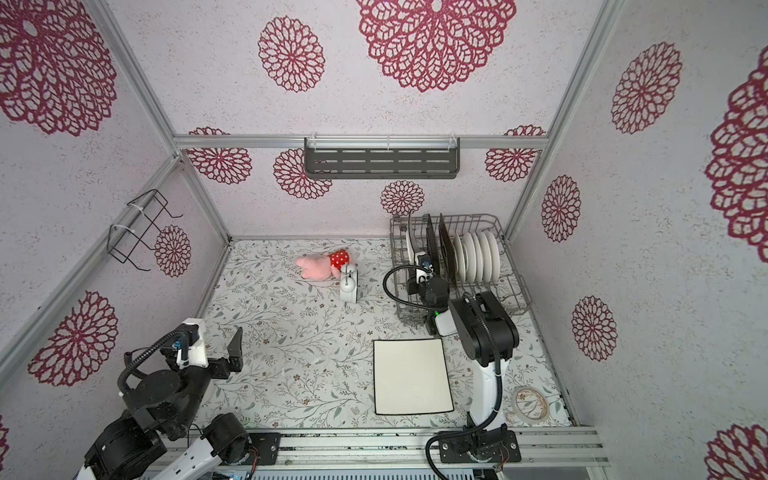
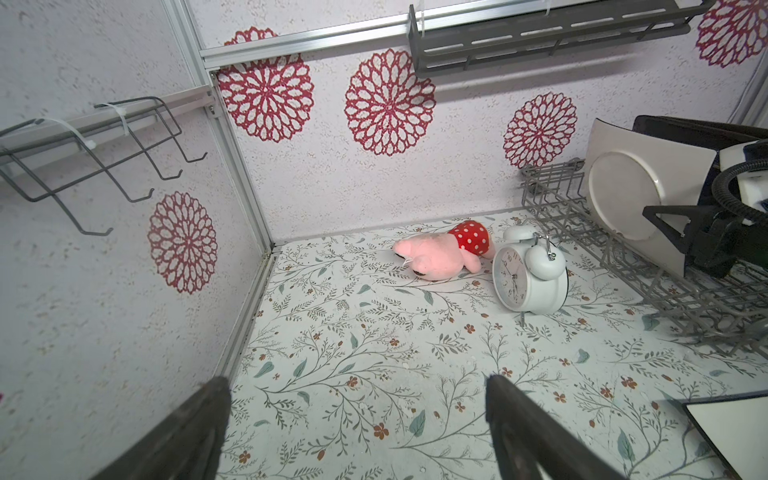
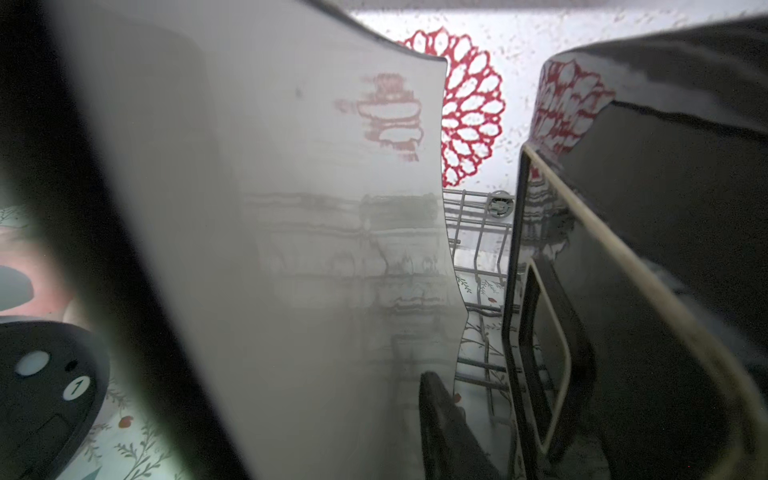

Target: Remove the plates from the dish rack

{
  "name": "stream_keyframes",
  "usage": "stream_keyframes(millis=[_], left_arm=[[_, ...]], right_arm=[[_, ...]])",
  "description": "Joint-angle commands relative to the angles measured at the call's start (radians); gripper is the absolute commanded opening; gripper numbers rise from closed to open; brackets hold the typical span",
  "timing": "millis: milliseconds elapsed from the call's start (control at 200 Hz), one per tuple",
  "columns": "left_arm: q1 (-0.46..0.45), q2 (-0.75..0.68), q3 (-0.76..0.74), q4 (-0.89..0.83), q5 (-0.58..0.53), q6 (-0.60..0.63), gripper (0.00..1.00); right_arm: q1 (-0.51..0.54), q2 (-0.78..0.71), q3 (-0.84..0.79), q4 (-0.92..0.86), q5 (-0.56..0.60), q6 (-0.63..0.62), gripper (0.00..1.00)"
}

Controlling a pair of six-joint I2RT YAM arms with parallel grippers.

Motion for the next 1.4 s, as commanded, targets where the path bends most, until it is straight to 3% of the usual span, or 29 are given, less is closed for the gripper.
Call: stream_keyframes(millis=[0, 1391], left_arm=[[0.009, -0.009, -0.010, 0.020, -0.008, 0.019, 0.97], [0.010, -0.099, -0.016, 0.031, 0.044, 0.030, 0.97]], right_arm=[[-0.009, 0.000, 0.040, 0.038, 0.030, 0.007, 0.32], [-0.009, -0.136, 0.031, 0.003, 0.056, -0.003, 0.14]])
